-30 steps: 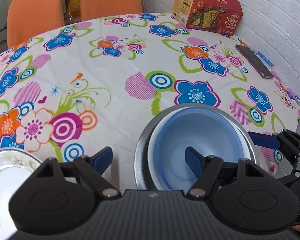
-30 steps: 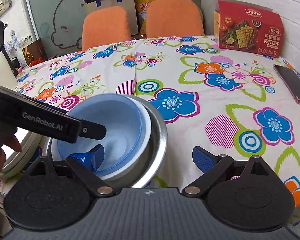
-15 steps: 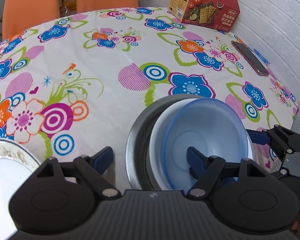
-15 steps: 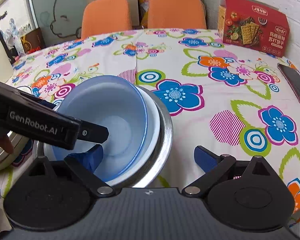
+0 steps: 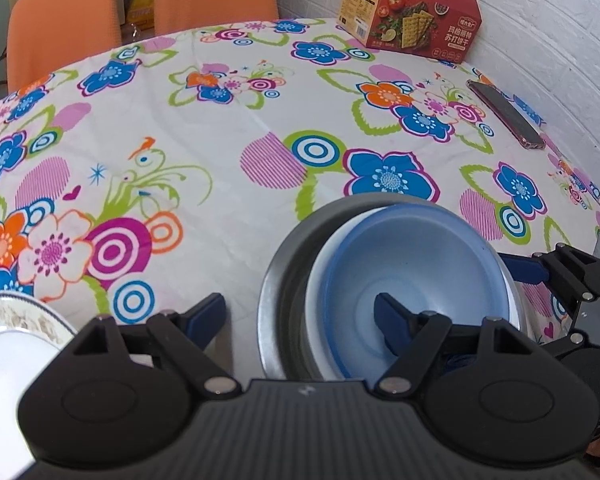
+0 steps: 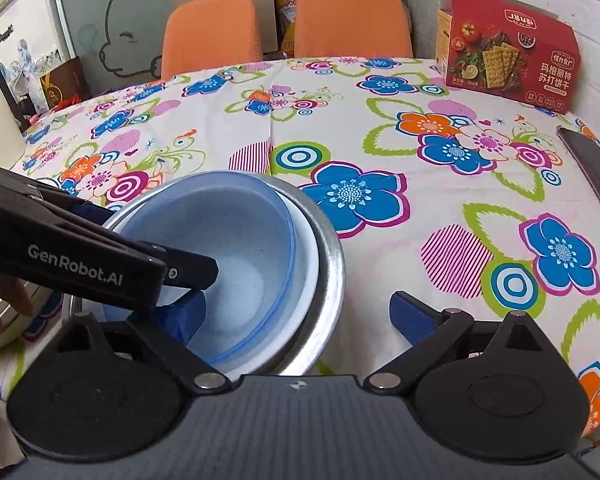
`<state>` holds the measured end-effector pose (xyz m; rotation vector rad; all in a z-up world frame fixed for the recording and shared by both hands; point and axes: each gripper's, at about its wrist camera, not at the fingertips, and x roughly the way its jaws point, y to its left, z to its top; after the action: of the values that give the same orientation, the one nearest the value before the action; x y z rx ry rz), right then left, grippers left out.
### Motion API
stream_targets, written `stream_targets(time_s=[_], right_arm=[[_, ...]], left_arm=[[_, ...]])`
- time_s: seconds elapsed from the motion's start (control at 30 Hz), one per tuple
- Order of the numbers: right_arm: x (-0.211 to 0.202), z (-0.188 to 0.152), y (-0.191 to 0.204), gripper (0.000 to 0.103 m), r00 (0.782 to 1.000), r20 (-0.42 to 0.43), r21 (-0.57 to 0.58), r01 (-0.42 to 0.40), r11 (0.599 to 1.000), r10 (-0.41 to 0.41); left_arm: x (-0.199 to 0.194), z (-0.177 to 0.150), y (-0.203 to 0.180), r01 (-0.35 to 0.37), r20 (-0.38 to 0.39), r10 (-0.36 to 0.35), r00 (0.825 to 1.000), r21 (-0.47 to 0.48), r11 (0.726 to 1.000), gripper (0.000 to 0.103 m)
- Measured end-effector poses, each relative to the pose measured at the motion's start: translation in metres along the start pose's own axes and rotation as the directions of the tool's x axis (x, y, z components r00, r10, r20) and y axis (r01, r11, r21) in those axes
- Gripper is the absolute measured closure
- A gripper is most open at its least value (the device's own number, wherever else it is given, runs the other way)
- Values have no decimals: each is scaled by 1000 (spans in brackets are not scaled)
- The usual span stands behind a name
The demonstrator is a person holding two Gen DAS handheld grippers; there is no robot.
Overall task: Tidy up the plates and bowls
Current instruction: 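Grasp the rim of the nested bowl stack with the left tool, then carry the nested bowls onto the plate stack and open the left tool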
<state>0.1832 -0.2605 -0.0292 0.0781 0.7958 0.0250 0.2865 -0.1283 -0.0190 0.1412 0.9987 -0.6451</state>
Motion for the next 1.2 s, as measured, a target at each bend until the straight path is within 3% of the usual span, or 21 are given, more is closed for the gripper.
stream_targets(time_s=[0.1,0.23,0.47,0.53,0.73,0.9,1.03,1.2], right_arm=[[-2,-6,-1,15,999,43,6,-5,1000,5],[-2,-3,3,16,1000,22,14,11,1000,-11],[-7,-13,9,20,997,72,28,9,1000,-11],[-7,-13,16,23,997,78,25,-5,1000,3],[-9,-6,24,26,993,70,42,-94,995,90],[-18,1,26,26,996,79,23,-42,999,40],[-26,12,24,25,995,98,25,-35,999,32],[-39,28,40,25,991,129,-23,-33,999,36]], left_arm=[[-1,0,1,5,4,-5,1000,-8,1000,25],[-1,-2,-2,-12,9,12,1000,-6,1000,26],[-5,-8,-4,-18,33,18,999,-21,1000,28],[-5,-8,-8,-6,40,7,999,-23,1000,41],[-5,-5,-11,29,15,-28,999,-51,998,51],[-8,5,-13,68,4,-68,998,-78,995,55],[-21,16,-20,65,42,-63,997,-56,996,55],[-49,17,-7,65,94,-56,994,-93,994,55]])
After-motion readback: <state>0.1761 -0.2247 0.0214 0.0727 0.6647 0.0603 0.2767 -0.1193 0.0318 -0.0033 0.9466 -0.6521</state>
